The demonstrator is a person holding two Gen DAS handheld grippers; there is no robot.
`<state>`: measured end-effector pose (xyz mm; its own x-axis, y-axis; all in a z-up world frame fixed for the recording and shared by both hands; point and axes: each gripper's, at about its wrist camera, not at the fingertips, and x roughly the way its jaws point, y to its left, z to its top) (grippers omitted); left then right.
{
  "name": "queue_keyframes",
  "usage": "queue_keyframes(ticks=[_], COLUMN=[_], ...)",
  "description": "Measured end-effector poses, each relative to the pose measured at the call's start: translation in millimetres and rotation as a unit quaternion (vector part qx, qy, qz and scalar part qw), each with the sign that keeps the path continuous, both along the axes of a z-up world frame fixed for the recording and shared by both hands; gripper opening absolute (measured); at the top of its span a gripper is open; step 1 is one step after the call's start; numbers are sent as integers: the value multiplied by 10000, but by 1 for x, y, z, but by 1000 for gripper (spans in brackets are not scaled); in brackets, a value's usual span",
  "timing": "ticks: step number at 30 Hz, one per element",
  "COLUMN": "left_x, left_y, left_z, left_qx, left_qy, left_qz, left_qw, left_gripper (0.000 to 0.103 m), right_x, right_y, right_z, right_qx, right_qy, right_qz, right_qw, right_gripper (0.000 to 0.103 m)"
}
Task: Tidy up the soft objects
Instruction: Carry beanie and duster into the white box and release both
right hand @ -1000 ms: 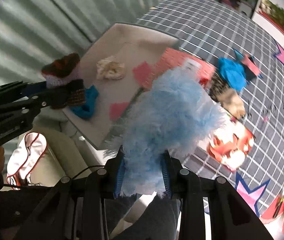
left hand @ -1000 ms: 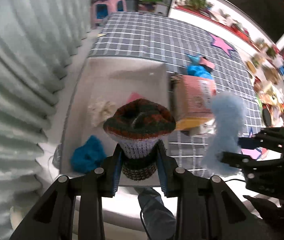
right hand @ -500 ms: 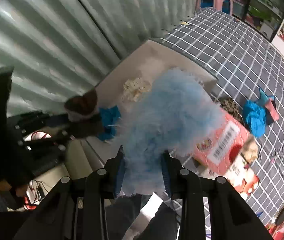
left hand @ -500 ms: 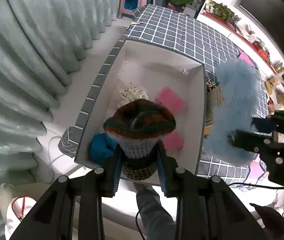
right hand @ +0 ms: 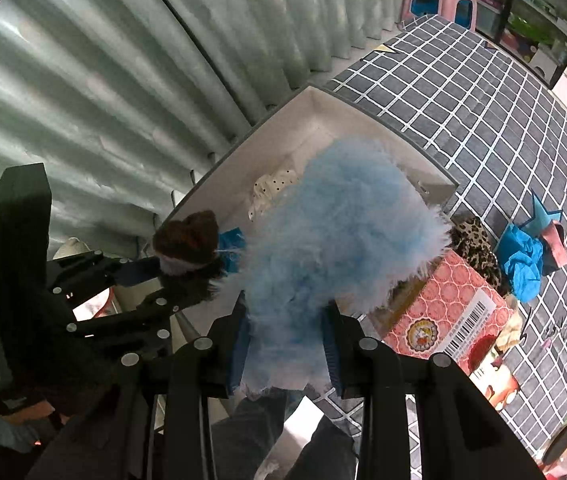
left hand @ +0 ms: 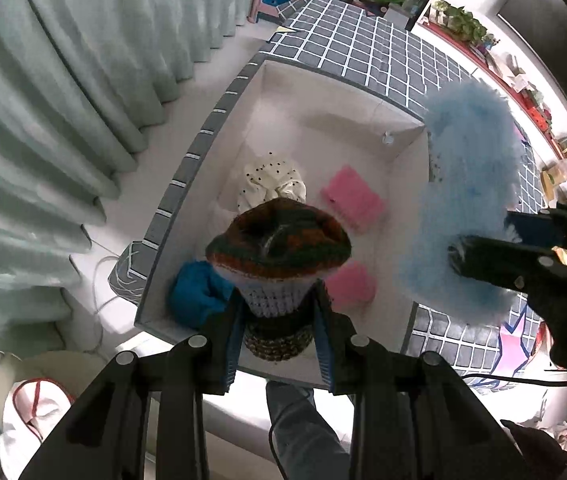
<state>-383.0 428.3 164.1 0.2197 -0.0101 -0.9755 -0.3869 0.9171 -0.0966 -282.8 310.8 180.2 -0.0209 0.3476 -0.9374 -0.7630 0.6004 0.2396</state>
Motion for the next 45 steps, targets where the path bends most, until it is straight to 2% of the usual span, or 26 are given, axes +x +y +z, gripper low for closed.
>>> queue_keyframes(ticks=[36, 39, 41, 43, 44, 45], left_x=[19, 19, 19, 20, 20, 20], left_y=[3, 1, 1, 2, 2, 2], left_z=[-23, -22, -22, -21, -20, -20], left_qx=[-157, -119, -146, -130, -116, -106], left_qy=[337, 310, 294, 274, 267, 256], left_qz=[-35, -31, -40, -18, -10, 9], left_qw=[9993, 9994, 9995, 9995, 9996, 9996], left_gripper=[36, 39, 45, 67, 73, 81], right_x=[10, 10, 10, 10, 9, 9], right_y=[18, 20, 21, 23, 23, 23], right_z=[-15, -17, -17, -18, -18, -17], right_qx=[-179, -209, -204, -201, -192, -186], right_qy=[298, 301, 312, 319, 320, 298], right_qz=[44, 63, 79, 85, 97, 113], right_qw=[9994, 9993, 9993, 9993, 9993, 9993], right_gripper=[34, 34, 35, 46, 56, 59])
